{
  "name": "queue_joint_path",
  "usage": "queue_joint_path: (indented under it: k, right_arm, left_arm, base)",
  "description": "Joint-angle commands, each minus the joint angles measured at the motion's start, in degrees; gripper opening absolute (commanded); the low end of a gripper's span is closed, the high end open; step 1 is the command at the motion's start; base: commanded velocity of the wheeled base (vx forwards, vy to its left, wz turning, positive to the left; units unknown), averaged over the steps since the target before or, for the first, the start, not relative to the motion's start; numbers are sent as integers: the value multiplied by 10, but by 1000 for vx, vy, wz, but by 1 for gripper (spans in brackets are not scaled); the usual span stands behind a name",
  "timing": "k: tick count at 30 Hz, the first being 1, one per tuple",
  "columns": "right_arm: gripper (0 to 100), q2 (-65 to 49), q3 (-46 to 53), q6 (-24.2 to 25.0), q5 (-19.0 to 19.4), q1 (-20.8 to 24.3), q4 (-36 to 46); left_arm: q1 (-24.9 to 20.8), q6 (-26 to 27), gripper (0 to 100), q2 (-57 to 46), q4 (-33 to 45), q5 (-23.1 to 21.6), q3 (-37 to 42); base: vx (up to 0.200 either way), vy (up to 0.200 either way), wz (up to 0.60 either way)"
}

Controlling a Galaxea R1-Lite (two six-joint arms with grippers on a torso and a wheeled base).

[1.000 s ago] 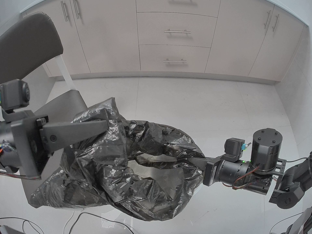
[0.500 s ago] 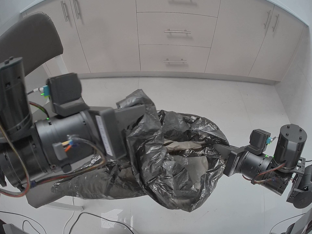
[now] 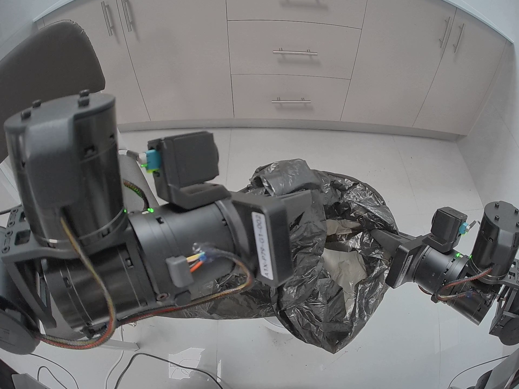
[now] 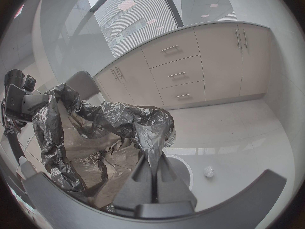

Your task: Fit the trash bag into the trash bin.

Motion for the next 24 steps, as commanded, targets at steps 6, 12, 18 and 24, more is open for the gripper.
queue_joint_path:
  k: [6, 12, 18, 24]
  right_arm:
    - [0, -39, -1, -35, -21, -10, 10]
    - [0, -49, 1, -59, -39, -10, 12]
    - [0, -41, 8, -80, -52, 0, 14]
    - [0, -31, 5, -82, -51, -4, 61]
  left_arm:
    - [-1, 0, 0, 57, 5, -5, -47]
    - [-21, -1, 0, 83, 16, -30, -72]
    - [-23, -51, 0, 81, 17, -82, -65]
    - [3, -85, 0, 90, 10, -155, -48]
  base:
    - [0, 0, 0]
    - [0, 0, 0]
    - [0, 0, 0]
    - [0, 0, 0]
